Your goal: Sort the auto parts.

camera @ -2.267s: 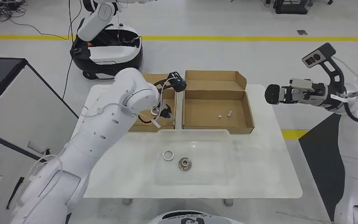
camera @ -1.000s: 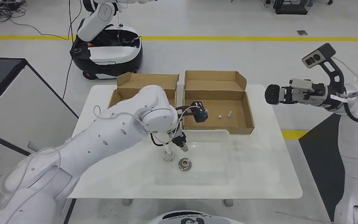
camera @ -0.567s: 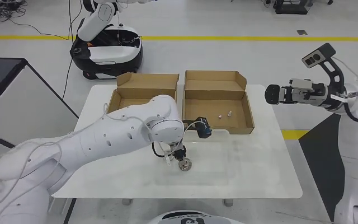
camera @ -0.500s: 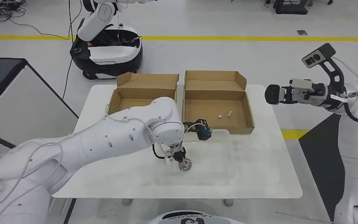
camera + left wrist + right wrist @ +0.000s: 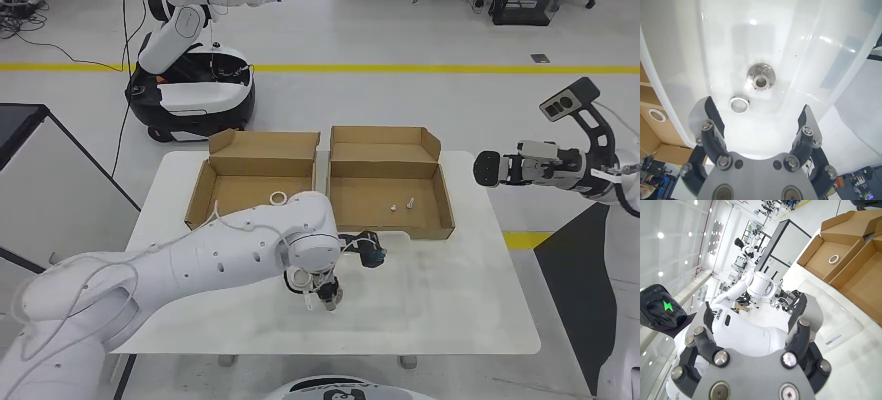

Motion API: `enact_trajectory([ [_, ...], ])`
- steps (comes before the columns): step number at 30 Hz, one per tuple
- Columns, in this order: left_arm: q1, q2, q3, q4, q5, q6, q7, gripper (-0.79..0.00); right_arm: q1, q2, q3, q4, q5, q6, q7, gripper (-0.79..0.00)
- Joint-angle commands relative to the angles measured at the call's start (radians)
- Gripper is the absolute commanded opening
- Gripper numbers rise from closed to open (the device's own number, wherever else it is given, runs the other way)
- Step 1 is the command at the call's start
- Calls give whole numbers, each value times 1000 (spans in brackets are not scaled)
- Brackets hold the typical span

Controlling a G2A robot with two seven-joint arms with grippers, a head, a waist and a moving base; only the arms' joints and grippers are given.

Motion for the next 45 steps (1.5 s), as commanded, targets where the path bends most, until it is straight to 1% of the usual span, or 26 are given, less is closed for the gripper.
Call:
enact_trajectory([
  [1,10,-13,0,15,17,-5,-9,0,0,0,0,0,0,0,0,0],
  [8,39,-43,0,52,41,-41,-12,0,0,0,0,0,0,0,0,0],
  [12,57,-56,0,68,35,-69,-15,-68,0,0,0,0,0,0,0,0],
  [14,67,-62,0,76,38,-79,-15,-123,0,0,0,0,0,0,0,0],
  [15,71,-65,0,78,41,-86,-16,-135,0,0,0,0,0,0,0,0],
  [20,93,-77,0,94,61,-105,-13,-148,0,0,0,0,0,0,0,0],
  [25,101,-85,0,106,86,-113,-15,-203,0,0,0,0,0,0,0,0],
  [26,103,-86,-1,109,89,-113,-14,-237,0,0,0,0,0,0,0,0],
  [27,104,-87,-2,113,91,-113,-12,-252,0,0,0,0,0,0,0,0],
  [29,106,-89,-5,125,94,-107,-13,-342,0,0,0,0,0,0,0,0],
  [30,107,-90,-7,127,95,-107,-10,-360,0,0,0,0,0,0,0,0],
  [31,108,-90,-8,128,95,-107,-7,-397,0,0,0,0,0,0,0,0],
  [33,110,-91,-11,129,100,-111,-8,-422,0,0,0,0,0,0,0,0],
  [41,118,-93,-17,134,113,-121,-15,-428,0,0,0,0,0,0,0,0],
  [43,119,-94,-18,134,113,-125,-15,-403,0,0,0,0,0,0,0,0],
  [45,120,-95,-16,136,114,-129,-11,-360,0,0,0,0,0,0,0,0],
])
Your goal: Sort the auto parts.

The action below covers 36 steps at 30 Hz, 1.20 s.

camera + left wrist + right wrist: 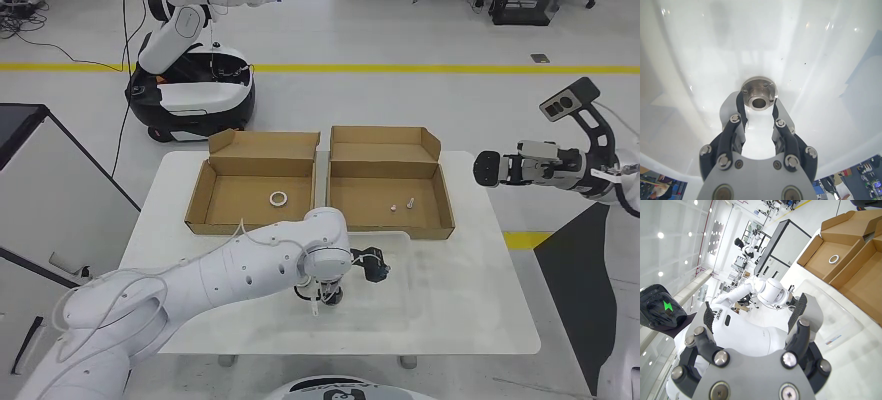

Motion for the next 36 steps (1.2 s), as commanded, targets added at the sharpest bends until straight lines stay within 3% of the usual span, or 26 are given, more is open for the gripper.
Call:
enact_trajectory([
  [1,1,-1,1,5,0,-1,1,-357,0,0,0,0,0,0,0,0],
  [11,8,-2,-1,1,5,-3,4,-409,0,0,0,0,0,0,0,0],
  [33,21,-8,-10,3,20,4,-4,-431,0,0,0,0,0,0,0,0],
  [36,21,-10,-6,10,19,2,-2,-486,0,0,0,0,0,0,0,0],
])
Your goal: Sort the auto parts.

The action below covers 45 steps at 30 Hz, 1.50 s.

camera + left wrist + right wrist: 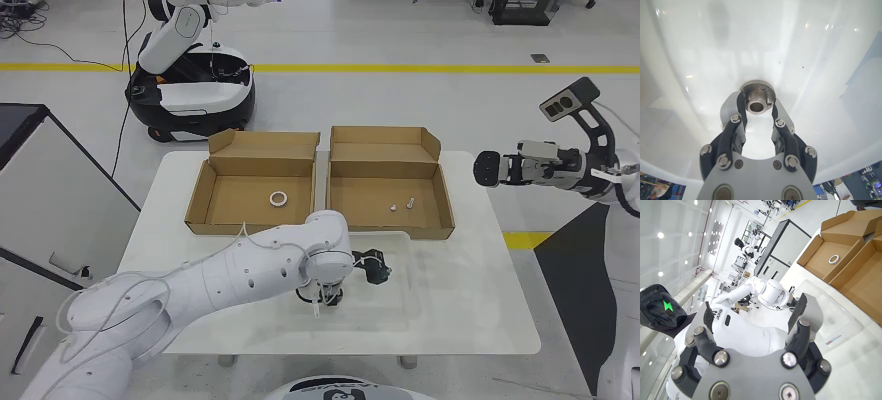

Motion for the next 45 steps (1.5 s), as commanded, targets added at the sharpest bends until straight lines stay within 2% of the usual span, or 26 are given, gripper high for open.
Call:
enact_trajectory([
  [1,-1,-2,2,4,0,-1,1,-520,0,0,0,0,0,0,0,0],
  [3,-2,-3,3,8,-2,0,0,-785,0,0,0,0,0,0,0,0],
  [11,-2,0,-27,8,-10,20,3,-785,0,0,0,0,0,0,0,0],
  [17,-28,20,-84,-51,-70,15,-4,-785,0,0,0,0,0,0,0,0],
  [29,-206,116,-126,-190,-234,83,-4,-785,0,0,0,0,0,0,0,0],
  [33,-234,148,-157,-204,-296,89,-4,-785,0,0,0,0,0,0,0,0],
  [37,-202,177,-231,-180,-401,69,24,-785,0,0,0,0,0,0,0,0],
  [45,-46,231,-357,-69,-639,-186,185,-785,0,0,0,0,0,0,0,0],
])
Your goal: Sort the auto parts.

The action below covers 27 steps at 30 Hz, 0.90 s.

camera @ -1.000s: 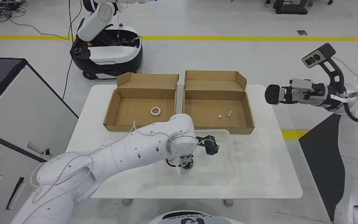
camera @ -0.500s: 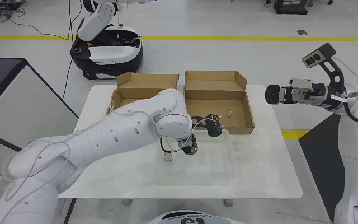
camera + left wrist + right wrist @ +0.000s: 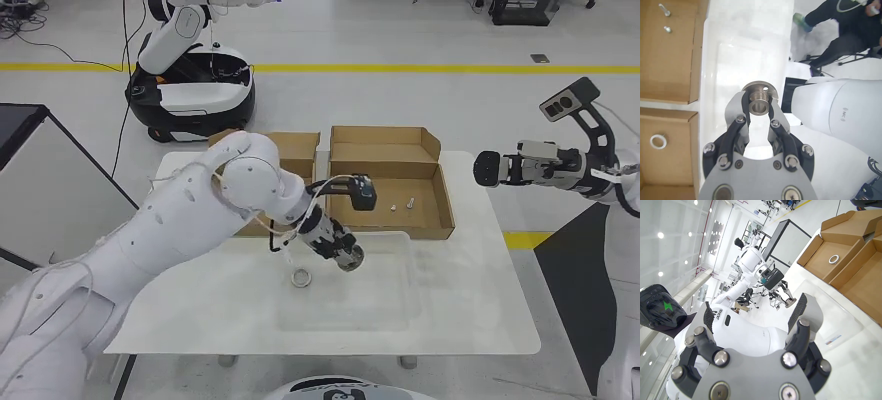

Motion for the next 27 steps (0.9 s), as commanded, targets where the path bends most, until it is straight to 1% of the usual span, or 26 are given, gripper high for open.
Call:
enact_trajectory([
  [1,36,12,-17,16,-48,-53,51,-785,0,0,0,0,0,0,0,0],
  [7,97,49,-35,44,-158,-178,176,-785,0,0,0,0,0,0,0,0],
  [12,125,82,-25,56,-245,-316,314,-785,0,0,0,0,0,0,0,0],
  [15,128,103,3,49,-261,-417,415,-785,0,0,0,0,0,0,0,0],
  [17,118,118,33,59,-243,-477,475,-785,0,0,0,0,0,0,0,0],
  [19,109,131,68,57,-240,-559,557,-785,0,0,0,0,0,0,0,0],
  [21,93,142,89,52,-253,-570,569,-785,0,0,0,0,0,0,0,0],
  [23,91,149,85,44,-288,-570,569,-785,0,0,0,0,0,0,0,0],
  [24,91,152,84,53,-274,-570,568,-785,0,0,0,0,0,0,0,0],
  [27,91,152,84,53,-274,-570,568,-785,0,0,0,0,0,0,0,0],
])
